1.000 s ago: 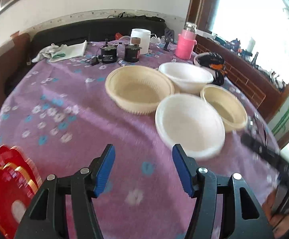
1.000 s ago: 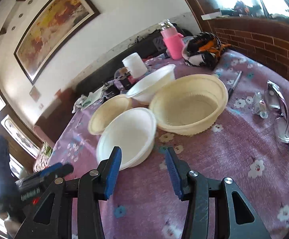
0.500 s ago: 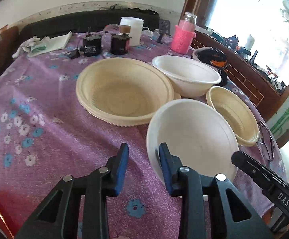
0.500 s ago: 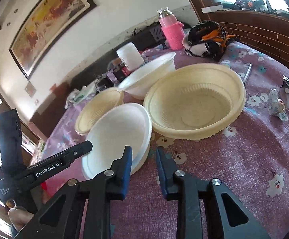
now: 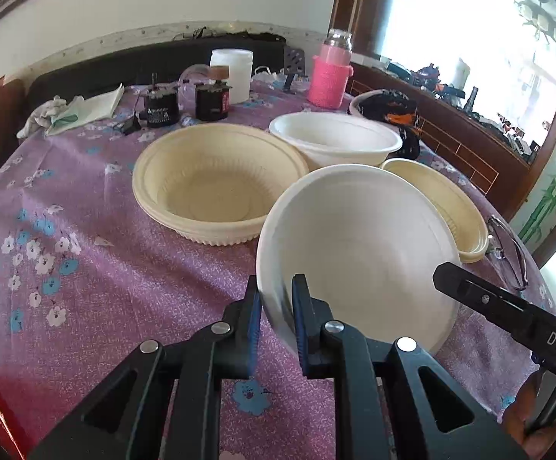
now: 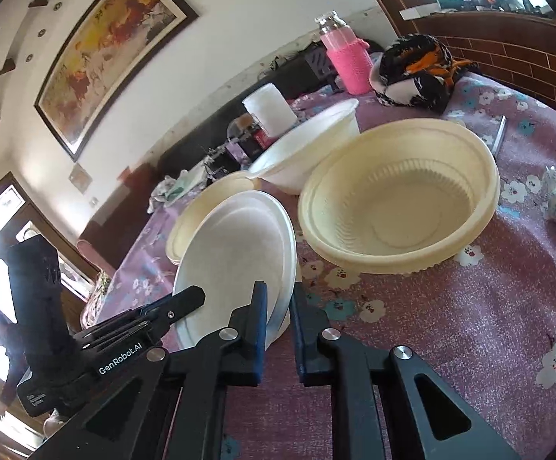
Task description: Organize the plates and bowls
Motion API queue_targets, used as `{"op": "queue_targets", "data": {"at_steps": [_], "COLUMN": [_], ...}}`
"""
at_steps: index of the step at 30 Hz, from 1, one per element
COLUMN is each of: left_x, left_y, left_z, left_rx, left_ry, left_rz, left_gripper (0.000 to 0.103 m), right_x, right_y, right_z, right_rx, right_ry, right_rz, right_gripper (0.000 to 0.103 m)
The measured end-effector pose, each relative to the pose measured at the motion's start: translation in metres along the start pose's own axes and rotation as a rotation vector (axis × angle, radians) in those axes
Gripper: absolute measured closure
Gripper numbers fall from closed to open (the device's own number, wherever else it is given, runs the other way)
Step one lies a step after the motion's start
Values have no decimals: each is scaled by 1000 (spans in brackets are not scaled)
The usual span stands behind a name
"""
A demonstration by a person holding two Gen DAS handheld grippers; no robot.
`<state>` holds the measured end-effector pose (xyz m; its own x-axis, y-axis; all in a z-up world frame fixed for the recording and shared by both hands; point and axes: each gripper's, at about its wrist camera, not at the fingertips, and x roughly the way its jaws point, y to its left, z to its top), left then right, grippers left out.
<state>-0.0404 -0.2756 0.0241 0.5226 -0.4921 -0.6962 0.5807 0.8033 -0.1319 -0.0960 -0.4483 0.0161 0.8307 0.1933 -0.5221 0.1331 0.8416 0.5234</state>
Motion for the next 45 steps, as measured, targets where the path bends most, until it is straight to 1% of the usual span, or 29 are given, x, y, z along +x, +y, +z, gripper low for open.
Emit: {"op": "queue_targets", "data": {"at_steps": [3,12,15,18,22,24,30,40,45], "left_x": [-5,-16,-19,-23,-39,-50,-79,-108,-119], "left_y": [-1,-4,-8,-13,-19,-20,-13,7,17], "left_z": [-2,-4,-5,-8,-15,-19,-33,-55,-62], "left_rx": [2,30,42,56,79,89,76,32,11], "left_ry": [-20,-76,-83,-90,-98,-100,-99,-103,-113], "left_rz": [1,59,77,93,128,139,152,179,184], "left_gripper": [88,88,88,88,87,87,86,86,86], "right_x": [-3,-5,-2,-4,-11,-16,-25,-30,-28], "right_y": [1,6,5,8,17,20,30,67,80], "right_z": [0,0,0,1,-6,-12,-25,-39,-43], "right_rx": [-4,-30,-29,-41,-73,-68,-49,-111,-130], "right_ry": [-15,-23,-13,-22,-24,-14,25,49,61], "right_rz": [15,57,52,36,9,24,66,104,110], "right_gripper": [90,90,90,90,90,90,90,90,90]}}
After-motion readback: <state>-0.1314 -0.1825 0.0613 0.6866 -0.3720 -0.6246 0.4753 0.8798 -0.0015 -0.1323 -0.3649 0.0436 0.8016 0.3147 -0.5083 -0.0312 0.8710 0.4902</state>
